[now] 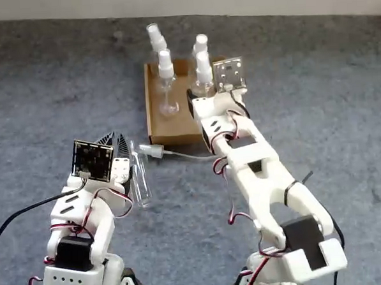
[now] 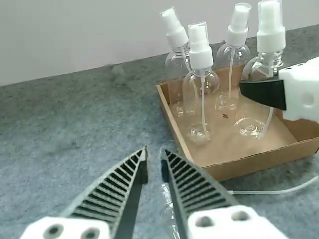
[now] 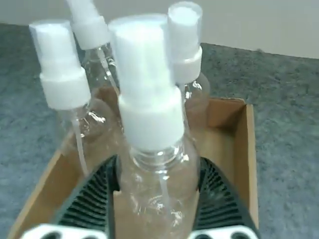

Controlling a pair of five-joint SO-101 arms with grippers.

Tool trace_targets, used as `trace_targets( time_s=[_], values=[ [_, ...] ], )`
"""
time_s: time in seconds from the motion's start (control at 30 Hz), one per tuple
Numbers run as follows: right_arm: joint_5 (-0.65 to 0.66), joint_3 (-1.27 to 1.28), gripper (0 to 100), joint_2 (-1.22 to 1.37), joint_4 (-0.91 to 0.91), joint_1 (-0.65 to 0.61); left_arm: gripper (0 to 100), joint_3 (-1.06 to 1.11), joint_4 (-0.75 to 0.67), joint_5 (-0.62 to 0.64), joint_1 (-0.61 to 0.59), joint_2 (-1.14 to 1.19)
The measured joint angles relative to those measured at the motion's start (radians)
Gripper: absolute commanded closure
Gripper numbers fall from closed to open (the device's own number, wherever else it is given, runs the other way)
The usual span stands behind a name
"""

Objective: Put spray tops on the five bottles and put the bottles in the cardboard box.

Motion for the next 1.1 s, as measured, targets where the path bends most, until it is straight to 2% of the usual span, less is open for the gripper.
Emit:
trace_targets(
  time_s=[0.47, 0.87, 1.1],
  values=[
    [0.0, -0.123, 99.5, 0.166, -0.005, 0.003, 99, 0.0, 0.0, 0.0, 0.0, 0.0],
    [0.0, -0.149, 98.7, 0.187, -0.011, 0.003, 99, 0.0, 0.0, 0.0, 0.0, 0.0],
    [-0.003, -0.149, 84.1, 0.187, -0.011, 0.003, 99, 0.0, 0.0, 0.0, 0.0, 0.0]
  ],
)
